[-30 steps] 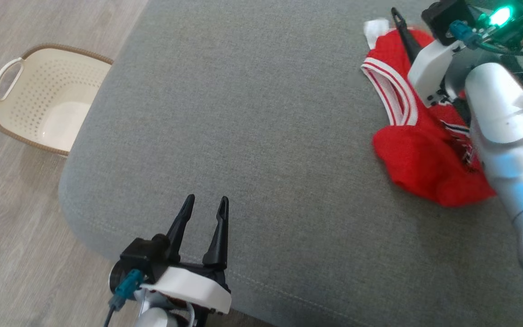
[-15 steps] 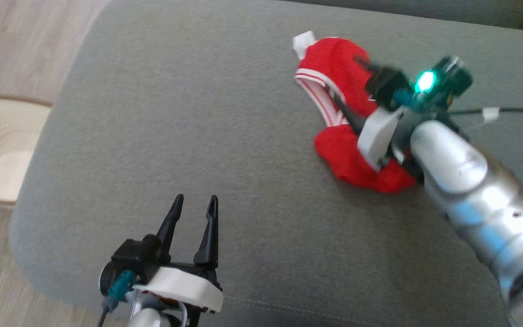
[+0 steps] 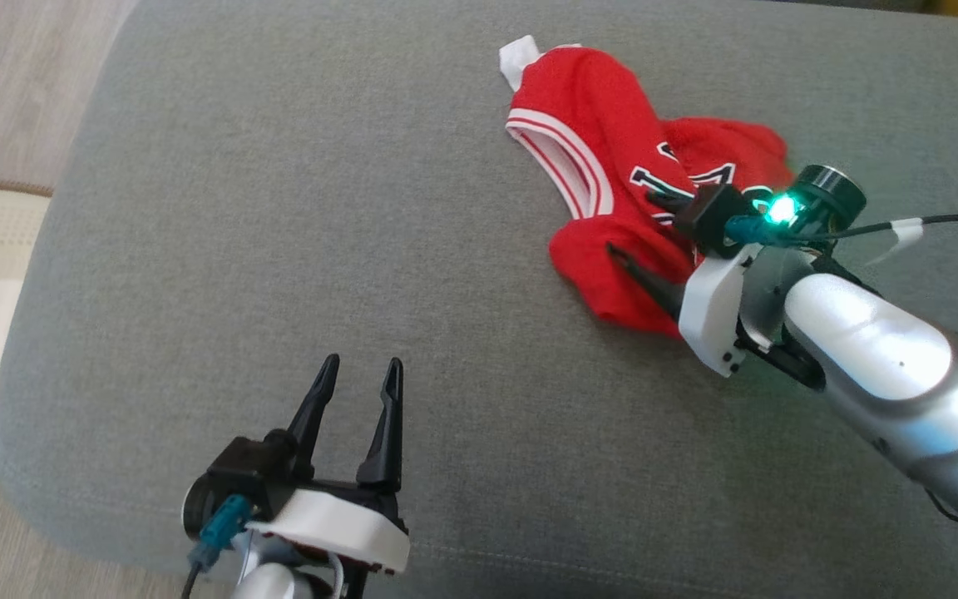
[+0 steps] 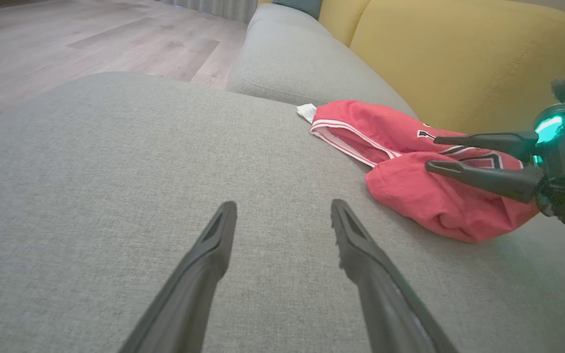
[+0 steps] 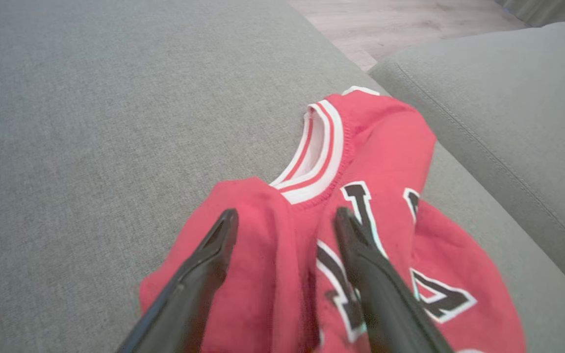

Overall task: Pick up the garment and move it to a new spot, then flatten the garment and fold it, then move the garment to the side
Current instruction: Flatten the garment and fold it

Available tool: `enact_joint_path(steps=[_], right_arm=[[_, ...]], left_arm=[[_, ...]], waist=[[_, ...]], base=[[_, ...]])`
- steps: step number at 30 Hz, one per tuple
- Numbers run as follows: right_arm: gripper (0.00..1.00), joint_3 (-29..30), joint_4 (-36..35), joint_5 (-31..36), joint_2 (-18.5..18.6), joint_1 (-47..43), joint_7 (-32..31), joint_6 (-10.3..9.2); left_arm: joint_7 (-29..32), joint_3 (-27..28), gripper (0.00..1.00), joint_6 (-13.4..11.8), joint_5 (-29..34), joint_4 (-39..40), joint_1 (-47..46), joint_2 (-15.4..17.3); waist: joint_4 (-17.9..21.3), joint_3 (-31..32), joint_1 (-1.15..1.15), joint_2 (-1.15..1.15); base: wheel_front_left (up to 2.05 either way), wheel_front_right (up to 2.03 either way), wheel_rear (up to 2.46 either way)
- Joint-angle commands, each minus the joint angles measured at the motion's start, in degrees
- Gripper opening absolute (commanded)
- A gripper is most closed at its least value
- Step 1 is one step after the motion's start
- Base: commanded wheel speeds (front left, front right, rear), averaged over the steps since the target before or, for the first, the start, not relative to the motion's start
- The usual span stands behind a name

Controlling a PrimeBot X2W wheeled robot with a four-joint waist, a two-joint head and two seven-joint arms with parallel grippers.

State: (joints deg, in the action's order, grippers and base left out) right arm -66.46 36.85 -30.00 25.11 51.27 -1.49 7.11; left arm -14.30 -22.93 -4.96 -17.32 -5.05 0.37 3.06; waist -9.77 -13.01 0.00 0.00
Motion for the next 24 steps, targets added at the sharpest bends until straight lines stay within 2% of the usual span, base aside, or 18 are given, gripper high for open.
enact_joint_path(steps=[1,6,7,8,9,10,12,14,17,19,21,23,24], right_arm=[[1.00,-0.07,-1.49,-0.42,1.08,1.40,-0.42,0.37],[1.00,-1.09,-1.61,0.74,2.62,1.83,-2.65,0.37],[0.69,-1.24,-1.68,0.96,2.76,1.71,-3.02,0.37],[0.55,-1.36,-1.86,1.12,2.84,1.58,-3.28,0.37],[0.51,-1.54,-2.19,1.14,2.85,1.41,-3.45,0.37],[0.55,-1.88,-2.63,1.09,2.81,1.28,-3.64,0.37],[0.89,-2.59,-3.25,1.43,2.56,1.49,-4.08,0.37],[0.96,-3.48,-3.55,1.69,2.05,1.93,-4.92,0.37],[0.93,-4.63,-3.06,1.67,1.23,2.76,-6.38,0.37],[0.76,-5.40,-2.56,1.13,0.82,2.95,-7.55,0.37],[0.49,-6.01,-2.39,0.90,0.67,3.09,-8.19,0.37],[0.29,-6.38,-2.64,0.87,0.59,3.15,-8.13,0.37],[0.09,-6.50,-2.96,0.98,0.61,3.21,-7.89,0.37]], left_arm=[[-0.70,1.82,1.00,0.08,0.07,1.64,-2.11,-0.18],[-0.70,1.83,1.00,-0.07,-0.18,1.48,-1.88,-0.18],[-0.70,1.83,1.00,-0.10,-0.20,1.47,-1.79,-0.18],[-0.70,1.84,1.00,-0.13,-0.24,1.46,-1.72,-0.18],[-0.70,1.85,1.00,-0.18,-0.30,1.45,-1.68,-0.18],[-0.70,1.84,1.00,-0.20,-0.34,1.44,-1.66,-0.18],[-0.70,1.68,1.00,-0.10,-0.34,1.39,-1.69,-0.18],[-0.70,1.46,1.00,-0.01,-0.32,1.37,-1.76,-0.18],[-0.70,1.08,1.00,0.12,-0.37,1.33,-1.94,-0.18],[-0.70,0.81,1.00,0.16,-0.48,1.18,-2.05,-0.18],[-0.70,0.65,1.00,0.11,-0.60,1.04,-2.07,-0.18],[-0.70,0.62,1.00,-0.01,-0.69,0.99,-1.97,-0.18],[-0.70,0.67,1.00,-0.09,-0.71,0.99,-1.88,-0.18]], waist=[[-0.57,-0.28,0.00,0.00],[-1.30,-0.25,0.00,0.00],[-1.33,-0.15,0.00,0.00],[-1.33,-0.05,0.00,0.00],[-1.29,0.02,0.00,0.00],[-1.22,0.06,0.00,0.00],[-1.08,0.04,0.00,0.00],[-1.06,-0.06,0.00,0.00],[-1.34,-0.23,0.00,0.00],[-1.69,-0.22,0.00,0.00],[-2.03,-0.12,0.00,0.00],[-2.20,0.10,0.00,0.00],[-2.17,0.24,0.00,0.00]], base=[[0.00,0.00,0.00],[0.00,0.00,0.00],[0.00,0.00,0.00],[0.00,0.00,0.00],[0.00,0.00,0.00],[0.00,0.00,0.00],[0.00,0.00,0.00],[0.00,0.00,0.00],[0.00,0.00,0.00],[0.00,0.00,0.00],[0.00,0.00,0.00],[0.00,0.00,0.00],[0.00,0.00,0.00]])
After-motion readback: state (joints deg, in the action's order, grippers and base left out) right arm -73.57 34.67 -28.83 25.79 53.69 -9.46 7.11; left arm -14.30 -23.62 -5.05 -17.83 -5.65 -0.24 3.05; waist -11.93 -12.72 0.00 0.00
